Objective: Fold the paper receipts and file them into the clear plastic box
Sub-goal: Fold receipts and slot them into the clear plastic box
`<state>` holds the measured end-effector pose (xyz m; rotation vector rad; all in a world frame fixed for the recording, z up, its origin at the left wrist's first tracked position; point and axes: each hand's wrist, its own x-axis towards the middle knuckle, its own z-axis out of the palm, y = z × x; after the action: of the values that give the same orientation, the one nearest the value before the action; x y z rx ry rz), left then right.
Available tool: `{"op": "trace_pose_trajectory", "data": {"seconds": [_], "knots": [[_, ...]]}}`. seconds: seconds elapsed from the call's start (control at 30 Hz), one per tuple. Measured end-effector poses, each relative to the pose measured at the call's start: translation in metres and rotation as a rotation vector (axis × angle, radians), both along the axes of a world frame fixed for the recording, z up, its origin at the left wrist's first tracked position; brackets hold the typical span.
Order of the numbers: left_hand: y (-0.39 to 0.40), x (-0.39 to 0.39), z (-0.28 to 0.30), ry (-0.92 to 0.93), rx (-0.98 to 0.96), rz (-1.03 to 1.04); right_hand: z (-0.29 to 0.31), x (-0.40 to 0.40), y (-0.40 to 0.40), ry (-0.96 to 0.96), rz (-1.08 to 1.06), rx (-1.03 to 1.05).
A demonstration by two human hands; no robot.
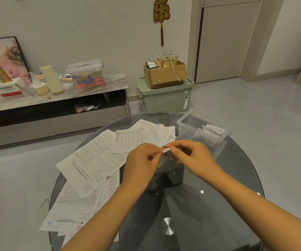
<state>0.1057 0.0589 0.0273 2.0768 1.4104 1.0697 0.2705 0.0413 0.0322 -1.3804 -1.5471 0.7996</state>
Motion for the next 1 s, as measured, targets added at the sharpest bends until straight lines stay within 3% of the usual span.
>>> {"op": "trace_pose_trajectory", "data": {"seconds": [0.13, 0.33, 0.7, 1.0], "knots": [[0.010, 0.018, 0.006, 0.010, 0.147, -0.059, 0.017, 0.010, 0.003, 0.302, -0.110, -0.131], [0.033, 0.063, 0.015, 0.009, 0.231, -0.181, 0.030, 0.045, 0.010, 0.318, -0.306, -0.081], [0.079, 0.128, 0.024, 0.143, 0.133, -0.316, 0.030, 0.105, 0.040, 0.133, -0.657, 0.057], [0.101, 0.157, 0.017, 0.551, 0.130, -0.513, 0.015, 0.122, 0.053, -0.189, -0.753, 0.105]]}}
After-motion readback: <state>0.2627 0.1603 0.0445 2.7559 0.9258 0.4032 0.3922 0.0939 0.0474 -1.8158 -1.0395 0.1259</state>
